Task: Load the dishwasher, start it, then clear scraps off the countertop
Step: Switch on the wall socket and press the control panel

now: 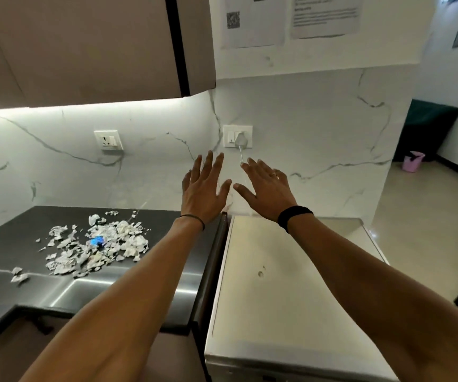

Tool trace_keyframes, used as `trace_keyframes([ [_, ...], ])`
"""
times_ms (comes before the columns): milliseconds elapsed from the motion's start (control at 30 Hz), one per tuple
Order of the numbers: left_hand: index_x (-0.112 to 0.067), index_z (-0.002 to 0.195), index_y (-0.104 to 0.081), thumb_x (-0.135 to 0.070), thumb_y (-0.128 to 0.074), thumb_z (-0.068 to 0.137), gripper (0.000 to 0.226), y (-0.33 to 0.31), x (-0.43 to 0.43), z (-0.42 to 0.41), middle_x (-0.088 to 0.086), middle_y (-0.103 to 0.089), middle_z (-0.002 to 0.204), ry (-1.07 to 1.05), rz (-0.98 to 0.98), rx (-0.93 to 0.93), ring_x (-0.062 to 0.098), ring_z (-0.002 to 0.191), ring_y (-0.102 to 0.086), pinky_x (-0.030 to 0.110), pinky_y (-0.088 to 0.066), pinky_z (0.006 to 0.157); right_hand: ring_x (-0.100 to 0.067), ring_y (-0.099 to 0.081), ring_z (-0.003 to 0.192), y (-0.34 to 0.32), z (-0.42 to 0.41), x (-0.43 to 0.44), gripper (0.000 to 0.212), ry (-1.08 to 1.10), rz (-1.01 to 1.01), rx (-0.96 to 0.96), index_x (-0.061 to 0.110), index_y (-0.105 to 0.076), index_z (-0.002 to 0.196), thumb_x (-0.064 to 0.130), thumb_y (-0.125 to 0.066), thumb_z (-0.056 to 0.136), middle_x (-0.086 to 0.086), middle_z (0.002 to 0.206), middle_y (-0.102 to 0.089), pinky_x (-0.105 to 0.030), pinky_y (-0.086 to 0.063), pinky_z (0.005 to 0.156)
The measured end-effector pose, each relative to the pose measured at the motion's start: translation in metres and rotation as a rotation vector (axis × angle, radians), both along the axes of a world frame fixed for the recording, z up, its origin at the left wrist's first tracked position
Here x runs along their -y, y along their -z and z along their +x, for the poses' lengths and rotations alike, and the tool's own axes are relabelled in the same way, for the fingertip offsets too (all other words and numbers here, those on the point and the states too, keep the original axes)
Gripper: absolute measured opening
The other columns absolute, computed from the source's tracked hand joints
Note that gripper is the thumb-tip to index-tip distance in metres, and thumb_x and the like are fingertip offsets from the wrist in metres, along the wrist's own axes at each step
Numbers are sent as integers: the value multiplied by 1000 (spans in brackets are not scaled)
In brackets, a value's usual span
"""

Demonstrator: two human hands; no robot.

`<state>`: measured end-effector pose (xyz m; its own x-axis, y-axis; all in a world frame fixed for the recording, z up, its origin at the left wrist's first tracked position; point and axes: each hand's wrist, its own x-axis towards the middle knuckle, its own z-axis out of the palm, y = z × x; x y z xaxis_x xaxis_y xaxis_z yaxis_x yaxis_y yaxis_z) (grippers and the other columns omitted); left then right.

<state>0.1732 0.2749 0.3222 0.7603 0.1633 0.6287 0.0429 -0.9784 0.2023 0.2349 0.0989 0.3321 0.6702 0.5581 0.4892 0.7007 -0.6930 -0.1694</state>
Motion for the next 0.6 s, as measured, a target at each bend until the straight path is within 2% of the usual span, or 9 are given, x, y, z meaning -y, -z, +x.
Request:
trace_keyframes([
  [167, -29, 162, -15, -52, -35, 102, 67, 4, -34, 54, 0, -9, 170, 0, 73, 6, 23, 157, 2, 46, -9, 124, -22, -9, 154, 2, 64, -41, 68, -19, -84, 5, 22, -22, 158, 61, -27, 102, -3, 167, -15, -47, -11, 122],
  [367, -27, 162, -17, -52, -33, 101, 68, 6, -71, 107, 2, -9, 170, -37, 34, -15, 25, 157, 1, 46, -8, 124, -23, -10, 154, 6, 122, -85, 68, -15, -119, 4, 23, -24, 157, 61, -29, 101, -3, 167, -16, -47, -11, 123],
  [600, -25, 162, -19, -56, -28, 101, 69, 5, -118, 173, 6, -12, 169, -13, 56, -13, 27, 157, -4, 49, -13, 124, -27, -24, 151, 4, 181, -124, 67, 32, -152, -11, 23, -31, 155, 61, -35, 100, -5, 166, -18, -48, -25, 118],
])
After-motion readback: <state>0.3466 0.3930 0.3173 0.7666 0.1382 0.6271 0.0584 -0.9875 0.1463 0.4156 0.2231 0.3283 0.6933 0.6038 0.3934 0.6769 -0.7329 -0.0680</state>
